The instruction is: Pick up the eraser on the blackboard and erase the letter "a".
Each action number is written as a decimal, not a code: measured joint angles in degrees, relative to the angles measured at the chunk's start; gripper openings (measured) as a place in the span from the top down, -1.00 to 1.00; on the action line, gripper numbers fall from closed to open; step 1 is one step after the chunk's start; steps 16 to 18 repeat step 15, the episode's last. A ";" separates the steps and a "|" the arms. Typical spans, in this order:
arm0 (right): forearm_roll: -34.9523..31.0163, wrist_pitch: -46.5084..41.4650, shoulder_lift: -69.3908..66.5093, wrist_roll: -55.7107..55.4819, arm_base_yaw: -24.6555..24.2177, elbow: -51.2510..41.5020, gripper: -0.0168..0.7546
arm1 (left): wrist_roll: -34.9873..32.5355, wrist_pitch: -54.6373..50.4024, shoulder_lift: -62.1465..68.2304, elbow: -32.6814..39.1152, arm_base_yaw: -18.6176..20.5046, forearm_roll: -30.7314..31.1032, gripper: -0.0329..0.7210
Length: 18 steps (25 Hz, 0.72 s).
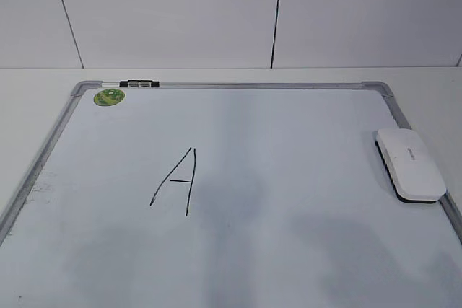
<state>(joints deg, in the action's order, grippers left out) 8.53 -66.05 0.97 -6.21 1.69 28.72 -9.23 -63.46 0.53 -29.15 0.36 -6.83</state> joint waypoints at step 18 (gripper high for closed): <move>0.00 0.00 0.00 0.00 0.00 0.00 -0.46 | 0.00 0.00 0.00 0.00 0.00 0.00 0.29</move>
